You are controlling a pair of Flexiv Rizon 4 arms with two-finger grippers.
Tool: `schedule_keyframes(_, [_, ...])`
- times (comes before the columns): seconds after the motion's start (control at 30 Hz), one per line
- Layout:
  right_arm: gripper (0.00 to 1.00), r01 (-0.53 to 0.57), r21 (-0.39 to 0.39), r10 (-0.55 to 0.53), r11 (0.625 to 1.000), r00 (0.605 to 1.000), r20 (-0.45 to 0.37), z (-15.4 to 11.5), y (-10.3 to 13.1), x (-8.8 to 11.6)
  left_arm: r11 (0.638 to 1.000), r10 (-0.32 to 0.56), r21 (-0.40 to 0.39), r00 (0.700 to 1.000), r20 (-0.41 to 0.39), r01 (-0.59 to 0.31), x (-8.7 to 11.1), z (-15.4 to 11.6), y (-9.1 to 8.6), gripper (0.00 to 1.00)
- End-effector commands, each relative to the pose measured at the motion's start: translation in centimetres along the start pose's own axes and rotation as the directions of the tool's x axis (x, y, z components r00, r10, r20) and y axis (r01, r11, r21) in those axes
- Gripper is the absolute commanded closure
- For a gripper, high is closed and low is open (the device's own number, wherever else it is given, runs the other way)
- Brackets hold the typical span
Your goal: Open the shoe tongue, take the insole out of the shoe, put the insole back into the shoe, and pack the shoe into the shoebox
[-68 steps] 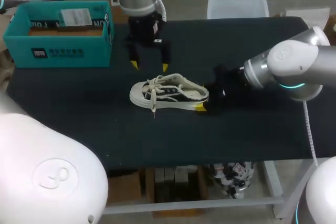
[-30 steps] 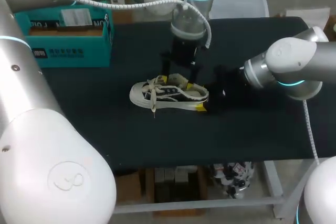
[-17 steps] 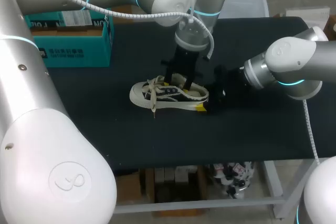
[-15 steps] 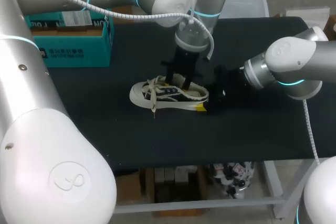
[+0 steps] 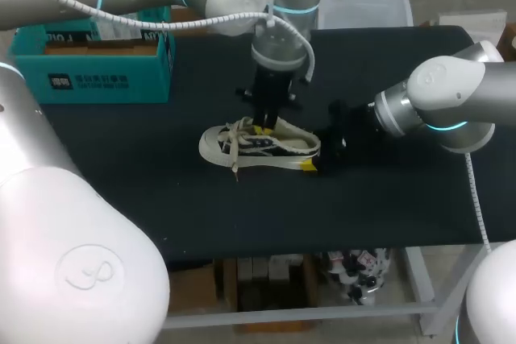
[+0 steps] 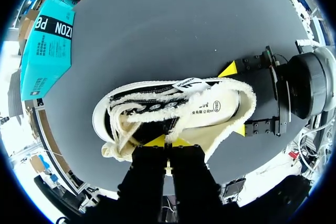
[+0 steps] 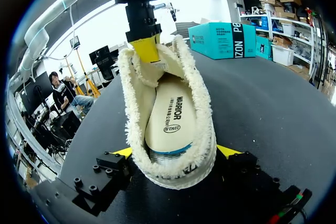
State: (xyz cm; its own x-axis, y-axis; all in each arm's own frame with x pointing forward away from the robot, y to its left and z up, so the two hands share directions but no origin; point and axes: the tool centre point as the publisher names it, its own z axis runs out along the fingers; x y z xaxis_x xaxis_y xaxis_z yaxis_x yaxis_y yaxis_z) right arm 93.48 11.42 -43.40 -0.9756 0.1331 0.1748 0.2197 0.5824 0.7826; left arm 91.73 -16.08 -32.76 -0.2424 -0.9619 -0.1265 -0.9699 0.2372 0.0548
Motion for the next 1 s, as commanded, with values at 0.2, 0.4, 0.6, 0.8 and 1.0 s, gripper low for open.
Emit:
schedule_keyframes(0.2, [1.00,-0.001,-0.002,0.001,1.000,1.000,-0.006,0.9,-1.2,-0.1,0.995,-0.005,0.095,0.970,-0.243,0.029,-3.6,-1.5,1.1,1.00])
schedule_keyframes(0.4, [1.00,-0.001,-0.002,0.001,1.000,1.000,-0.006,0.9,-1.2,-0.1,0.987,0.011,0.148,0.910,-0.414,0.056,-6.6,-2.8,1.5,1.00])
schedule_keyframes(0.6, [1.00,-0.001,-0.002,0.001,1.000,1.000,-0.006,0.9,-1.2,-0.1,0.981,0.032,0.179,0.845,-0.534,0.076,-9.1,-3.1,1.3,1.00])
schedule_keyframes(0.8, [1.00,-0.001,-0.002,0.001,1.000,1.000,-0.006,0.9,-1.2,-0.1,0.983,0.033,0.164,0.813,-0.581,0.077,-10.7,-2.2,1.1,1.00])
schedule_keyframes(1.0, [1.00,-0.001,-0.002,0.001,1.000,1.000,-0.006,0.9,-1.2,-0.1,0.988,0.073,0.150,0.799,-0.597,0.022,-11.2,-1.4,0.8,1.00])
